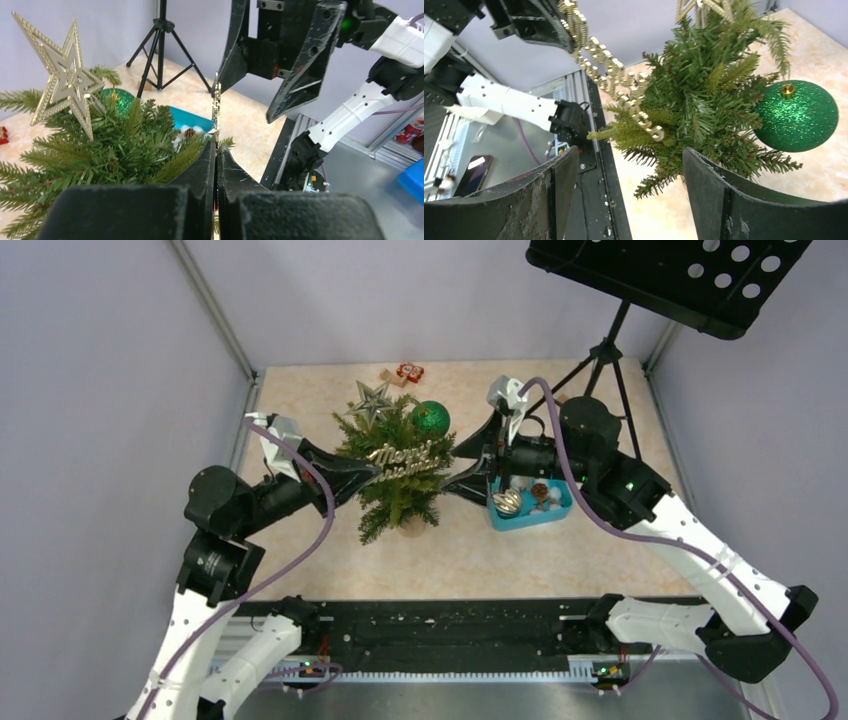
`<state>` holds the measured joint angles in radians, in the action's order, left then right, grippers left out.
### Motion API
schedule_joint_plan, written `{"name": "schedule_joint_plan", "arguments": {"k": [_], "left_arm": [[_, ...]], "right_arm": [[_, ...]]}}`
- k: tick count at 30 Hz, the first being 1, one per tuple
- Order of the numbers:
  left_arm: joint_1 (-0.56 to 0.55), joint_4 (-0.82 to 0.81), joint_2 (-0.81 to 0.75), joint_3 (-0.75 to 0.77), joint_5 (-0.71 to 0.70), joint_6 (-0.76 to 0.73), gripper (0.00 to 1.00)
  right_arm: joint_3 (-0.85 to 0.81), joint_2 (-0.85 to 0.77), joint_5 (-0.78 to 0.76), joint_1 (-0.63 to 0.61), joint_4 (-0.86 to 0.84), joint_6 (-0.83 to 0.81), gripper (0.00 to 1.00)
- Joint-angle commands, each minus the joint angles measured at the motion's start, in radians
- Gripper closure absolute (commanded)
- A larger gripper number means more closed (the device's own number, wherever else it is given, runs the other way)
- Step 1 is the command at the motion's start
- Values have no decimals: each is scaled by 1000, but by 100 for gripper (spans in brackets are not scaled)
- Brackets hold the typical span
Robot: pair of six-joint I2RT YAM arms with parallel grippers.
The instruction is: Decorate the small christmas tree
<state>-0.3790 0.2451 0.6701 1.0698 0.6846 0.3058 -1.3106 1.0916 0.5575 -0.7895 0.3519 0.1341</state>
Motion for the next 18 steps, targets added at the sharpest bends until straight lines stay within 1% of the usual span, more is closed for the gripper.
{"name": "schedule_joint_plan", "arguments": {"k": [1, 5, 7, 10, 13, 15, 18], "left_arm": [[5, -125, 19, 46, 26, 82, 100], [7, -36, 63, 92, 58, 102, 100], [15, -6, 89, 98, 105, 131, 100], [23, -54, 99, 77, 160, 180, 100], [30, -65, 96, 58, 173, 219, 100], [37, -63, 93, 49, 194, 232, 100], [55, -35, 97, 37, 216, 252, 100]], "right_arm": [[-42, 11, -81, 9, -50, 60, 26], [-43, 7, -99, 16, -32, 98, 26], [-38, 10, -105, 18, -32, 126, 30], [-5, 5, -62, 18, -69, 169, 36], [33, -17, -22, 18, -129, 213, 44], [40, -41, -29, 17, -123, 205, 43], [52, -88, -63, 17, -122, 190, 37]]}}
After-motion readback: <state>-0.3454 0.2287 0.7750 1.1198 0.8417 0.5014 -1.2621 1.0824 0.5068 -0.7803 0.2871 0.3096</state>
